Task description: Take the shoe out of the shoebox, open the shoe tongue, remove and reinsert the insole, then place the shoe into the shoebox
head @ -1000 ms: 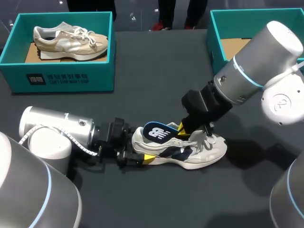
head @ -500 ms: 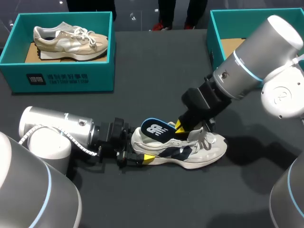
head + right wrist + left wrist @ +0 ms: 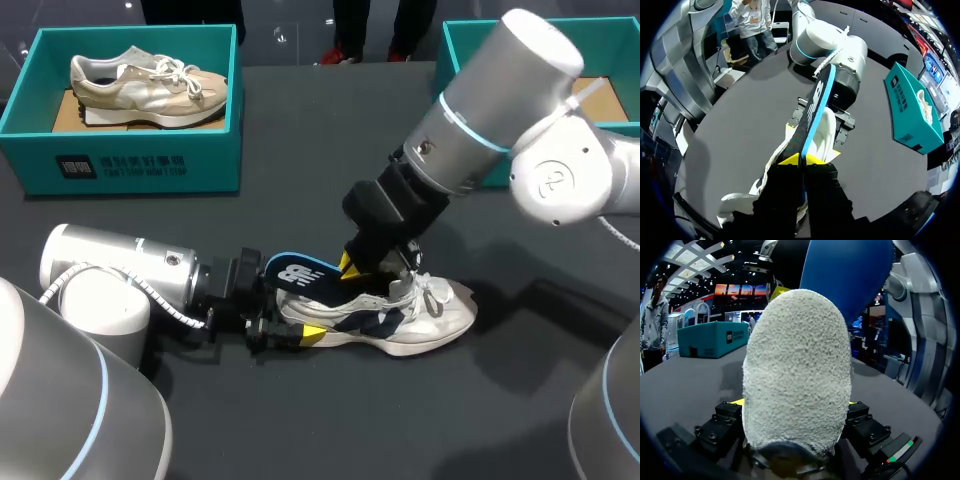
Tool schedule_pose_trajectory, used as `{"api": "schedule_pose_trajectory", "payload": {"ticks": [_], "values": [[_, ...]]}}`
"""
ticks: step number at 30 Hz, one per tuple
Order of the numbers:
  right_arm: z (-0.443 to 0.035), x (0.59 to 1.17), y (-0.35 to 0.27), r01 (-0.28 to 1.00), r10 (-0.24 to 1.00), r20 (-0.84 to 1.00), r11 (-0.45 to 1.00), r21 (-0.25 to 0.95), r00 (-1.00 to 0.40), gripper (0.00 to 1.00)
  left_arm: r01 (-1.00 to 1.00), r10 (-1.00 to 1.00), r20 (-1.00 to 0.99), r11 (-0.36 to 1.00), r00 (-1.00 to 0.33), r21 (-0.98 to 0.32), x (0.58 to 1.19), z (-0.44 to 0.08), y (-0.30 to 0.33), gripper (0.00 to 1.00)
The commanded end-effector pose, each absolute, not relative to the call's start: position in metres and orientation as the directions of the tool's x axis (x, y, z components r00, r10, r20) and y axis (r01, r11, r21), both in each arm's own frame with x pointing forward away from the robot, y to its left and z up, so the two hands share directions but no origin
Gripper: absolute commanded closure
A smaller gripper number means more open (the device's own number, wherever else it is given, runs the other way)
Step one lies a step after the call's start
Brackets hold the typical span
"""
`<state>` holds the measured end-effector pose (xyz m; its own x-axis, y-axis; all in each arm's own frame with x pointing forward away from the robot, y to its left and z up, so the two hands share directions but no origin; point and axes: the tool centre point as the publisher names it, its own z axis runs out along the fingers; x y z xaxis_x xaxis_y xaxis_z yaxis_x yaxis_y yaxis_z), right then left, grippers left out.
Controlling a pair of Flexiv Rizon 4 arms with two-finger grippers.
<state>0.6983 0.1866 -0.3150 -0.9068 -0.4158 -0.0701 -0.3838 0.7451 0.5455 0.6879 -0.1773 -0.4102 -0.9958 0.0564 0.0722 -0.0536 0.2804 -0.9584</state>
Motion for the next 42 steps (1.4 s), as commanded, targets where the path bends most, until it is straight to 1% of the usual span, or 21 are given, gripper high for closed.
{"api": "schedule_pose_trajectory", "payload": {"ticks": [1, 6, 10, 11, 13, 14, 16, 18, 20, 25, 29, 35, 40, 42], "values": [[-0.314, 0.702, 0.203, -0.38, -0.422, -0.038, 0.768, 0.516, -0.906, 1.0, -0.054, 0.055, 0.072, 0.282, -0.996, -0.958, 0.687, -0.411, -0.177, 1.0], [-0.312, 0.7, 0.209, -0.345, -0.394, -0.002, 0.803, 0.486, -0.919, 1.0, -0.054, 0.055, 0.072, 0.282, -0.996, -0.958, 0.687, -0.411, -0.177, 1.0], [-0.312, 0.699, 0.21, -0.269, -0.33, 0.055, 0.846, 0.461, -0.942, 1.0, -0.054, 0.055, 0.072, 0.282, -0.996, -0.958, 0.687, -0.411, -0.177, 1.0], [-0.312, 0.699, 0.21, -0.254, -0.318, 0.066, 0.851, 0.46, -0.946, 0.98, -0.054, 0.055, 0.072, 0.282, -0.996, -0.958, 0.687, -0.411, -0.177, 1.0], [-0.312, 0.7, 0.208, -0.213, -0.288, 0.1, 0.864, 0.455, -0.953, 0.8, -0.054, 0.055, 0.072, 0.282, -0.996, -0.958, 0.687, -0.411, -0.177, 1.0], [-0.312, 0.7, 0.208, -0.2, -0.279, 0.113, 0.868, 0.456, -0.954, 0.73, -0.054, 0.055, 0.072, 0.282, -0.996, -0.958, 0.687, -0.411, -0.177, 1.0], [-0.313, 0.702, 0.205, -0.141, -0.236, 0.161, 0.881, 0.452, -0.958, 0.67, -0.054, 0.055, 0.072, 0.282, -0.996, -0.958, 0.687, -0.411, -0.177, 1.0], [-0.313, 0.703, 0.204, -0.108, -0.214, 0.193, 0.886, 0.45, -0.957, 0.67, -0.054, 0.055, 0.072, 0.282, -0.996, -0.958, 0.687, -0.411, -0.177, 1.0], [-0.314, 0.703, 0.203, -0.081, -0.199, 0.221, 0.889, 0.451, -0.955, 0.64, -0.054, 0.055, 0.072, 0.282, -0.996, -0.958, 0.687, -0.411, -0.177, 1.0], [-0.319, 0.706, 0.202, -0.02, -0.166, 0.298, 0.899, 0.438, -0.94, 0.64, -0.054, 0.055, 0.072, 0.282, -0.996, -0.958, 0.687, -0.411, -0.177, 1.0], [-0.326, 0.707, 0.201, 0.017, -0.158, 0.342, 0.89, 0.457, -0.926, 0.57, -0.054, 0.055, 0.072, 0.282, -0.996, -0.958, 0.687, -0.411, -0.177, 1.0], [-0.329, 0.704, 0.203, 0.05, -0.147, 0.384, 0.887, 0.459, -0.912, 0.56, -0.054, 0.055, 0.072, 0.282, -0.996, -0.958, 0.687, -0.411, -0.177, 1.0], [-0.327, 0.698, 0.203, 0.088, -0.113, 0.411, 0.894, 0.439, -0.904, 0.52, -0.054, 0.055, 0.072, 0.282, -0.996, -0.958, 0.687, -0.411, -0.177, 1.0], [-0.327, 0.696, 0.202, 0.105, -0.1, 0.419, 0.892, 0.44, -0.903, 0.53, -0.054, 0.055, 0.072, 0.282, -0.996, -0.958, 0.687, -0.411, -0.177, 1.0]]}}
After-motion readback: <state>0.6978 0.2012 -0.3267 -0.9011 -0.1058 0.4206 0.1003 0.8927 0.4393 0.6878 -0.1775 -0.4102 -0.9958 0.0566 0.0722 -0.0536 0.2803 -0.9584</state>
